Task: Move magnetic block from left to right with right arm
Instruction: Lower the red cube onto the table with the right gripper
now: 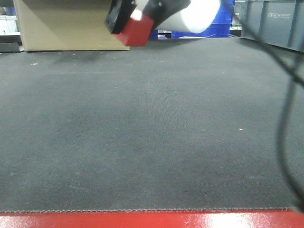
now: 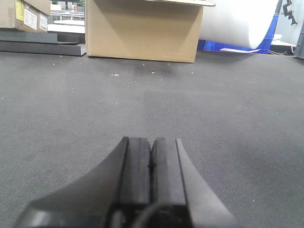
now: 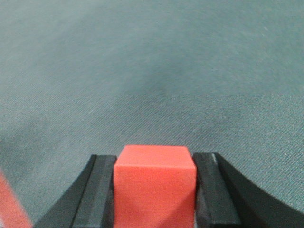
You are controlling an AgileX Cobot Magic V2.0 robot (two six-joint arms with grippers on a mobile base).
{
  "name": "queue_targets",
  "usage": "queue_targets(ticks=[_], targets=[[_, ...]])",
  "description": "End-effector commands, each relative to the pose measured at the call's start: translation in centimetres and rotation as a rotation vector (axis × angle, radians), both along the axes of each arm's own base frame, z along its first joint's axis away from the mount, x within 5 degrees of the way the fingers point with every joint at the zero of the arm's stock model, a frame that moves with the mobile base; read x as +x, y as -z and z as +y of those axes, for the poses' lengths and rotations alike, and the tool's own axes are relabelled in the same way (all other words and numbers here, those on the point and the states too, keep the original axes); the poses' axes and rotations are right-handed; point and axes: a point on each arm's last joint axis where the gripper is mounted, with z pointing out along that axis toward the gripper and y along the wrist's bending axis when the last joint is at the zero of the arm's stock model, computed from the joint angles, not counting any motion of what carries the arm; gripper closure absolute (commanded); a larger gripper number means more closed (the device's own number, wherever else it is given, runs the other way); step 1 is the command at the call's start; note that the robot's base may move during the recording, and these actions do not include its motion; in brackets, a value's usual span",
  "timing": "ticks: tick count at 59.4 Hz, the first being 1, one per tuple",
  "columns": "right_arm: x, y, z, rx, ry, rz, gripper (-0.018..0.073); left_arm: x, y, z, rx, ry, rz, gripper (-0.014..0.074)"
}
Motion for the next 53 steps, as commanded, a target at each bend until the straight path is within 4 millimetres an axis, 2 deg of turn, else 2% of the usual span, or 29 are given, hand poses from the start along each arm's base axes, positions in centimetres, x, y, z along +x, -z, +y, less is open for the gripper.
queue_targets(ticks=[1,26,39,53], targets=[[0.7,-2.6,0.2,0.066,0.058,-0.064,0.0403,-0.1,-0.5,0.0,-0.011,0.0,-0.089,0.0713],[4.6,3.7,1.4,-0.156,0.252,0.203,0.0403,-0.1,-0.5,0.0,-0.011,0.0,-0.089,0.0712],[5.5,6.6,2.0,-0.205,0.255,0.253,0.0403,-0.1,-0.5,0.0,-0.011,0.0,-0.089,0.0713],[5.7,8.5,2.1,-0.259,0.251,0.305,0.0373,-0.1,-0.5,0.0,-0.011,0.0,-0.089,0.0713]])
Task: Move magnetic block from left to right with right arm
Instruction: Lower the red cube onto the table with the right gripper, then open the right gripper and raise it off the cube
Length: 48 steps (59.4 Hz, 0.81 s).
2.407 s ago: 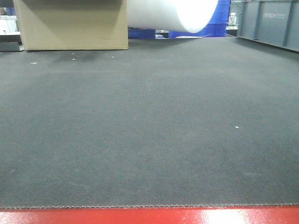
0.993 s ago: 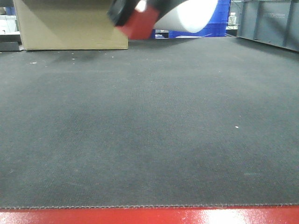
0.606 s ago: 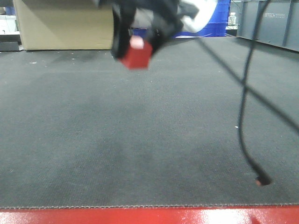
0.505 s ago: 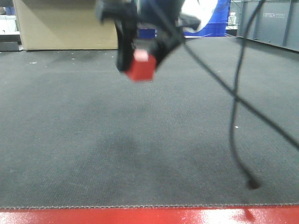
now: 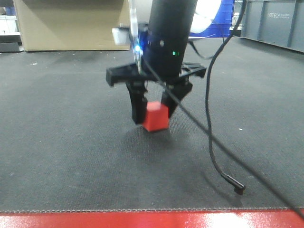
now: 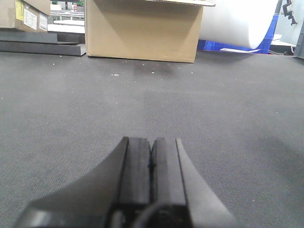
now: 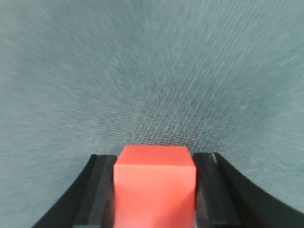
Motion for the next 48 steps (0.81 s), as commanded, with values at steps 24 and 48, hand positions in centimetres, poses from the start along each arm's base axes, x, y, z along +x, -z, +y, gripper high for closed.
queue_targets(ticks=[24,48], targets=[[-0.2,-4.4,-0.4,0.04,-0.006,-0.114,-0.0039,-0.1,-0.5,0.0,-0.011,0.0,-0.089,0.0713],[-4.5,-16.2,-3.6,0.232,-0.004,-0.404,0.0381,-0.1,-0.5,0.0,-0.011,0.0,-0.089,0.0713]])
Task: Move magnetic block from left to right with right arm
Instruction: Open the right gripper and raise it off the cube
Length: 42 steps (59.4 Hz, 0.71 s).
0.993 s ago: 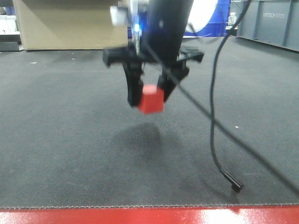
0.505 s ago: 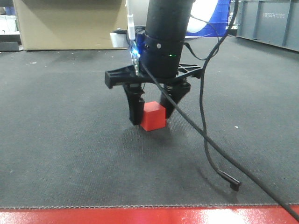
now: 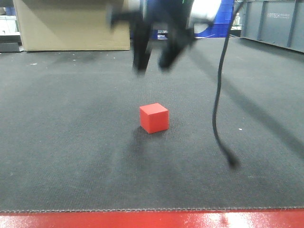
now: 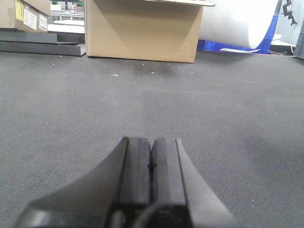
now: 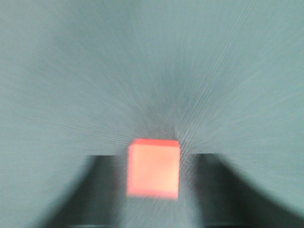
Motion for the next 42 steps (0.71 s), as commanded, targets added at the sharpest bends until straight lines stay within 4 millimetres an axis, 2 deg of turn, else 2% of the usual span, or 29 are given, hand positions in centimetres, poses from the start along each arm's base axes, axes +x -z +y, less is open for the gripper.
queue_targets(ticks=[1,10,12,22,29,42], targets=[[-2.1,-6.1,-1.8,0.106,-0.003,-0.182,0.0407,-0.1,-0.5,0.0,-0.011,0.0,-0.089,0.0713],[-5.0,-9.0,-3.8,0.15,-0.012,-0.262,0.0517,-0.1,-0.5,0.0,-0.011,0.0,-0.089,0.0713],[-5.8,-9.6,-4.3,0.167,-0.011,-0.287,0.0512,-0.1,-0.5,0.0,-0.011,0.0,-0.089,0.0713],[-9.5,-10.4,-7.0,0.233,-0.005,-0.384,0.0512,-0.1,-0.5,0.0,-0.011,0.0,-0.089,0.0713],[-12.5,-9.6,-9.0,0.281,0.0,-0.455,0.0512,-0.1,-0.5,0.0,-0.011,0.0,-0.089,0.0712],[-18.0,-6.7,-12.9,0.364,0.01,-0.574,0.0512,-0.1,-0.5,0.0,-0.011,0.0,-0.089,0.0713]])
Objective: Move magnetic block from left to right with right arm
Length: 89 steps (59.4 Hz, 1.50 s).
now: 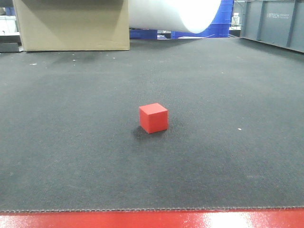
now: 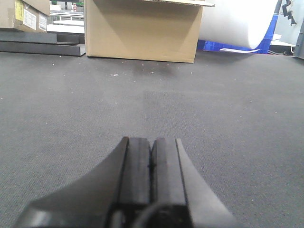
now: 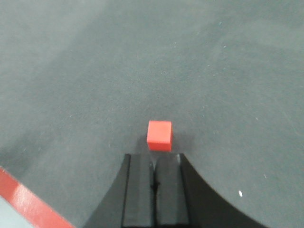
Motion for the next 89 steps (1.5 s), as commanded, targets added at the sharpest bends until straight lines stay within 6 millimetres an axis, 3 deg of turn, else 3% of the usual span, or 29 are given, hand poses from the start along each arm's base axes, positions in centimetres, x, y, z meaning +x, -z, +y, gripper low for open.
queue_targets(ticks=[1,15,29,68,78,89], targets=[[-2.3,-0.8,-1.8,0.105,0.008,-0.179,0.0512,-0.1,-0.5,0.0,-0.011,0.0,-0.089,0.0713],[-7.8,1.8,-5.6,0.214,0.014,-0.323,0.0512,-0.1,-0.5,0.0,-0.011,0.0,-0.089,0.0713],[-10.5,3.0,-7.5,0.269,0.015,-0.403,0.0512,-0.1,-0.5,0.0,-0.011,0.0,-0.089,0.0713],[-10.4,3.2,-7.8,0.251,0.046,-0.425,0.0512,-0.1,-0.5,0.0,-0.011,0.0,-0.089,0.0713],[-9.2,5.6,-8.8,0.185,0.24,-0.409,0.0512,-0.1,-0.5,0.0,-0.011,0.0,-0.089,0.0713],[-8.9,9.8,-10.7,0.141,0.479,-0.484,0.0512,-0.1,-0.5,0.0,-0.011,0.0,-0.089,0.0713]])
